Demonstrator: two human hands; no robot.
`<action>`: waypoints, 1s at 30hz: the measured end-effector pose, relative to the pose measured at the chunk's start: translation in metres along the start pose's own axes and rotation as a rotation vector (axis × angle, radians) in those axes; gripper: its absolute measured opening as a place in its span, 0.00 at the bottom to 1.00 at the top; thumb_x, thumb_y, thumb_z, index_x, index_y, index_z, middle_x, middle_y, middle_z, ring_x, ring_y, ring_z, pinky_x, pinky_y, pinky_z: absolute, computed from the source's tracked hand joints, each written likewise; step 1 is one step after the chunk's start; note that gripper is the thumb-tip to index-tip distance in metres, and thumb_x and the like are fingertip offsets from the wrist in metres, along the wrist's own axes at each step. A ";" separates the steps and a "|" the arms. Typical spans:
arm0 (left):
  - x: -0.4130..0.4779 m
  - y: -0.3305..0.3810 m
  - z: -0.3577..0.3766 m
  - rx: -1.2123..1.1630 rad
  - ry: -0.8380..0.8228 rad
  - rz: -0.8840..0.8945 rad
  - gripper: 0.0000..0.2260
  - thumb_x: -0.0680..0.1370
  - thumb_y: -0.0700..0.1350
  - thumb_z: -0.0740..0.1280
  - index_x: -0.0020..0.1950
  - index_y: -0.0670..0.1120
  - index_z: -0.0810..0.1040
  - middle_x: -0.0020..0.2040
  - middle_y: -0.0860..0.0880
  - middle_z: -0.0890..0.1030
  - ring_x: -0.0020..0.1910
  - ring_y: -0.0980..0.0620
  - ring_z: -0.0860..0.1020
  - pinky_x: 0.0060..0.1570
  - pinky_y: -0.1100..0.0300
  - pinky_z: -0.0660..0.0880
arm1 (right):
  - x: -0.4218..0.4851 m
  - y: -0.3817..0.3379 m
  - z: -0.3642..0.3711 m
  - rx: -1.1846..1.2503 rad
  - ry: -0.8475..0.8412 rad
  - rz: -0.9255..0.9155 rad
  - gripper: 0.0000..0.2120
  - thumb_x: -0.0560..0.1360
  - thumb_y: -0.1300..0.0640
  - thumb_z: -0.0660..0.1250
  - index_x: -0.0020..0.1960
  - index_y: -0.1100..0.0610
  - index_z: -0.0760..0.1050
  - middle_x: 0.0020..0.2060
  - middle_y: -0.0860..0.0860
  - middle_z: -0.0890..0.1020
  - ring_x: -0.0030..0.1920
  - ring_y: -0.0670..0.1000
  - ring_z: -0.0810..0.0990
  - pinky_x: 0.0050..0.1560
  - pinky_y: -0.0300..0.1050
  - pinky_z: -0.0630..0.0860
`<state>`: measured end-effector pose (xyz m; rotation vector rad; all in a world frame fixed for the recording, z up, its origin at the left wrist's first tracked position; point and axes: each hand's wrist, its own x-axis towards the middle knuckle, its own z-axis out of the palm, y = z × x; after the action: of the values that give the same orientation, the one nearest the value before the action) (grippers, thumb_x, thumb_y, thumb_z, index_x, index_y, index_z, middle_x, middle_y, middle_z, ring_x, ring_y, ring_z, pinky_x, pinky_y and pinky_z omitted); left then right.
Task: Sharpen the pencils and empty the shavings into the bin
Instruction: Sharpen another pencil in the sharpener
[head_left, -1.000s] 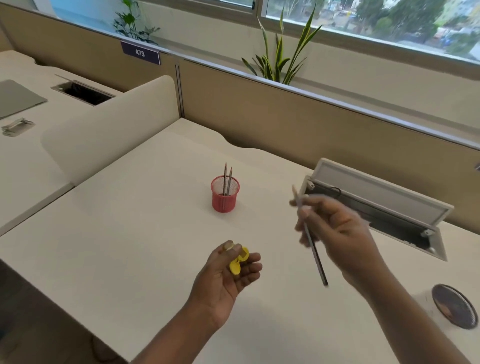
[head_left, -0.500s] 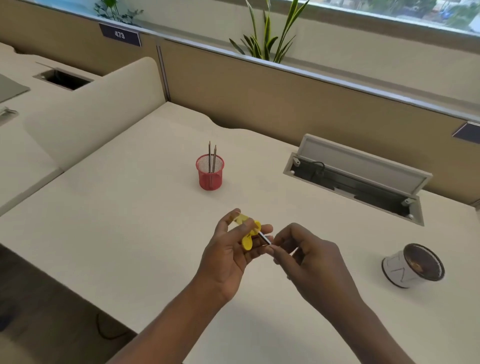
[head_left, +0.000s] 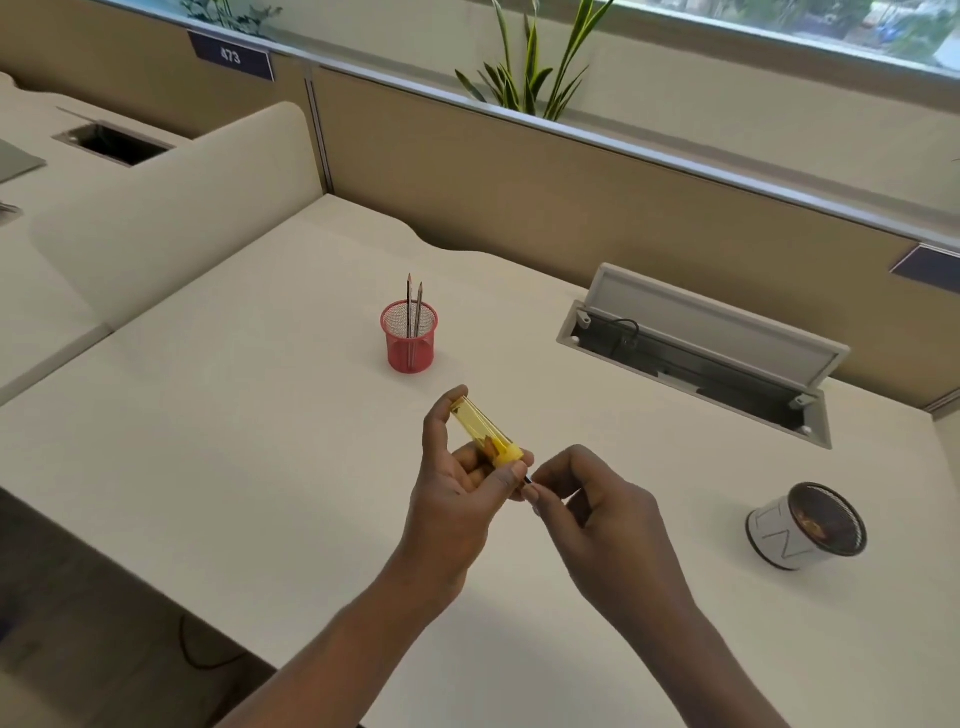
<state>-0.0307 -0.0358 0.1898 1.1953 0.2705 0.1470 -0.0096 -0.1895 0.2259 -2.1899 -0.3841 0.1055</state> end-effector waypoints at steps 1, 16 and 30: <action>0.000 0.000 0.000 0.006 0.010 0.004 0.35 0.79 0.35 0.72 0.74 0.66 0.64 0.55 0.44 0.88 0.57 0.48 0.86 0.56 0.57 0.82 | 0.000 0.001 -0.001 0.014 -0.033 0.001 0.07 0.79 0.55 0.72 0.46 0.44 0.78 0.38 0.41 0.83 0.30 0.44 0.75 0.29 0.35 0.70; -0.005 0.004 0.013 0.096 0.053 0.168 0.33 0.78 0.43 0.74 0.74 0.67 0.63 0.50 0.47 0.88 0.49 0.43 0.88 0.56 0.53 0.84 | -0.024 0.012 0.009 -0.225 0.228 -0.239 0.05 0.78 0.59 0.72 0.48 0.51 0.79 0.39 0.43 0.84 0.34 0.49 0.82 0.32 0.44 0.79; 0.002 0.024 -0.012 0.025 -0.041 0.093 0.34 0.76 0.39 0.75 0.73 0.66 0.67 0.48 0.41 0.87 0.48 0.42 0.87 0.53 0.51 0.83 | -0.008 -0.008 0.002 0.435 -0.132 0.290 0.04 0.79 0.53 0.72 0.46 0.47 0.78 0.38 0.51 0.85 0.23 0.49 0.75 0.22 0.40 0.67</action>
<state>-0.0317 -0.0163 0.2079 1.2345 0.1819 0.2003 -0.0193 -0.1858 0.2308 -1.7972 -0.0990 0.4525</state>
